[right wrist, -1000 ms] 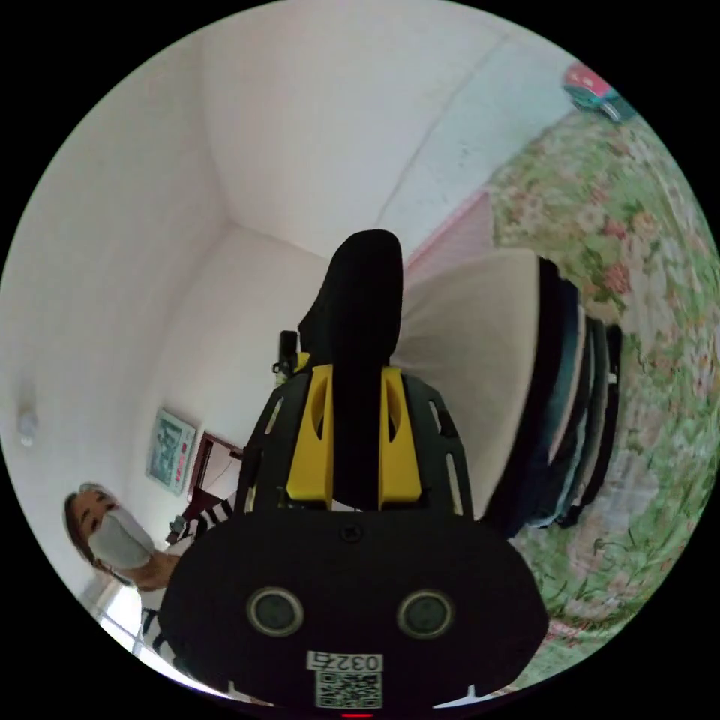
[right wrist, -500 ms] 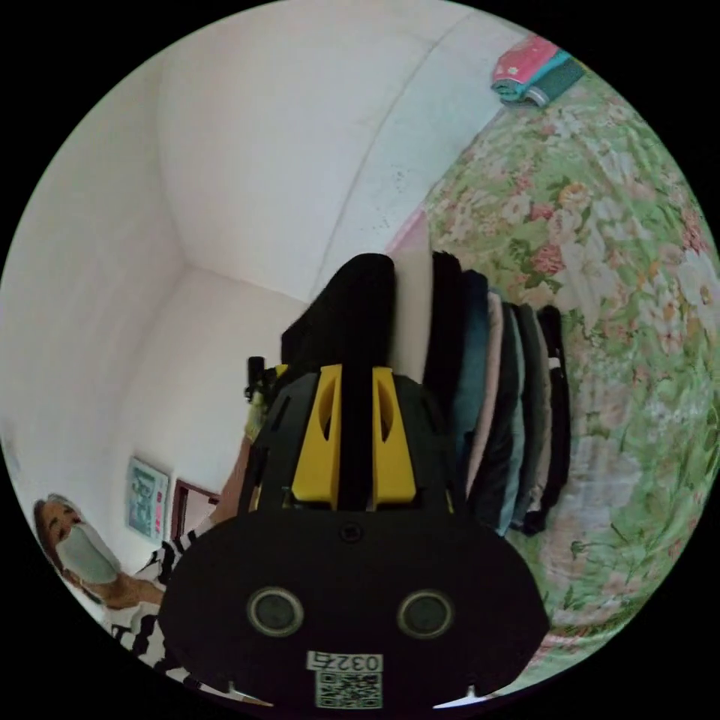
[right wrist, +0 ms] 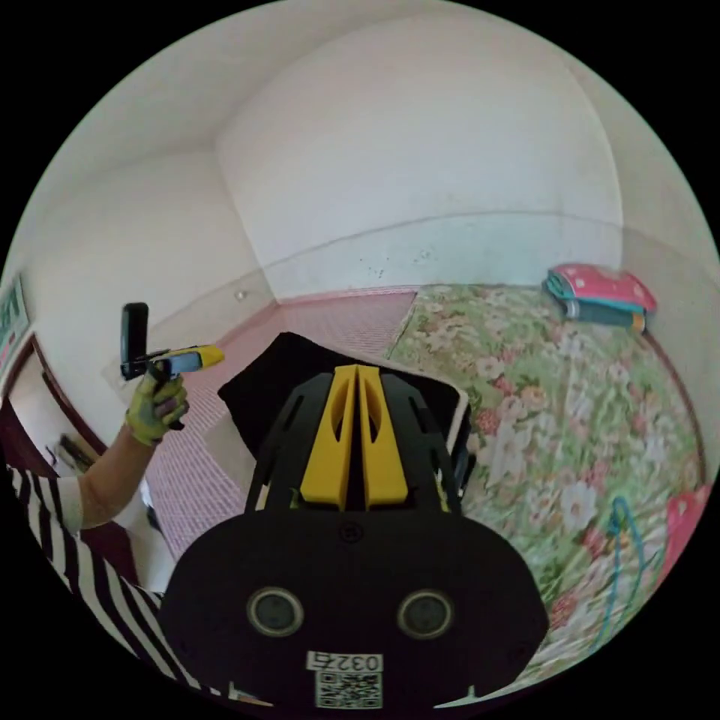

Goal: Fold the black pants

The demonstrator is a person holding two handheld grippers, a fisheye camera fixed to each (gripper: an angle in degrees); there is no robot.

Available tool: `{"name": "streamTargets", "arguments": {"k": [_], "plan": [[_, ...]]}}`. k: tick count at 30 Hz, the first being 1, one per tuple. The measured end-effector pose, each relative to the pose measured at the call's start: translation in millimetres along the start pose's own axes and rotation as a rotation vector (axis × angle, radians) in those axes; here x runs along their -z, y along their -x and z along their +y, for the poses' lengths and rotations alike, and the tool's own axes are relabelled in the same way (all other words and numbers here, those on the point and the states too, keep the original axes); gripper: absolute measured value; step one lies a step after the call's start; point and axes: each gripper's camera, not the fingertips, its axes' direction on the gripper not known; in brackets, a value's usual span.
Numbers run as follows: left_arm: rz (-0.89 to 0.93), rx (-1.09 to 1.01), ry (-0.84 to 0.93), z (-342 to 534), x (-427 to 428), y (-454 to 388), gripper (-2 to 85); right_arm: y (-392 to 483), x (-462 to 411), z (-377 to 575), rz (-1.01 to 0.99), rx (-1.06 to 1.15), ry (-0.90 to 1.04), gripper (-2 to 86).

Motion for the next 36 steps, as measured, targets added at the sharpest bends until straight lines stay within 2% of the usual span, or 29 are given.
{"name": "streamTargets", "arguments": {"k": [2,3,4,6,9,11,15,18,23,26,28,31,34,36], "plan": [[-0.199,-0.047,0.102,13.4,-20.1,-16.6,-0.9,28.2,-37.8,-21.7,0.023,0.086,0.036,-1.0],[-0.374,-0.044,0.139,27.8,-30.5,-18.0,-0.9,46.4,-66.7,-34.2,0.018,0.139,0.078,-1.0],[-0.424,-0.094,0.142,46.8,-37.1,-16.2,-0.9,64.8,-97.0,-44.1,0.015,0.192,0.130,-1.0],[-0.433,-0.125,0.053,80.2,-34.5,-8.6,-0.9,94.2,-147.2,-52.0,0.046,0.292,0.219,-1.0],[-0.478,-0.113,-0.027,123.8,-25.1,6.3,-0.9,129.4,-240.1,-43.8,0.218,0.437,0.392,-1.0],[-0.543,-0.060,-0.048,146.1,-21.6,20.7,-0.9,139.9,-280.7,-32.0,0.298,0.496,0.395,-1.0],[-0.378,0.165,-0.171,182.9,1.8,69.6,-0.9,141.1,-347.7,-19.2,0.404,0.540,0.444,-1.0],[-0.321,0.226,-0.211,189.1,8.9,80.4,-0.9,110.7,-374.3,-16.0,0.390,0.501,0.470,-1.0],[-0.422,0.205,-0.228,188.8,22.3,34.7,-0.9,46.0,-371.3,1.8,0.243,0.416,0.414,-1.0],[-0.481,0.073,-0.172,184.5,39.6,11.6,-0.9,11.7,-353.3,17.2,0.147,0.350,0.358,-1.0],[-0.450,0.066,-0.118,172.9,66.1,12.8,-1.0,-12.6,-307.2,25.9,0.033,0.276,0.206,-1.0],[-0.370,0.055,-0.080,155.8,110.3,8.5,-1.0,-33.7,-230.6,63.1,-0.033,0.242,-0.020,-1.0],[-0.238,-0.007,-0.213,155.3,177.3,-10.9,-1.0,-61.8,-189.8,128.6,-0.127,0.217,-0.054,-1.0],[-0.220,-0.001,-0.235,162.8,214.8,-22.6,-1.0,-81.0,-180.9,179.6,-0.181,0.213,-0.049,-1.0]]}}
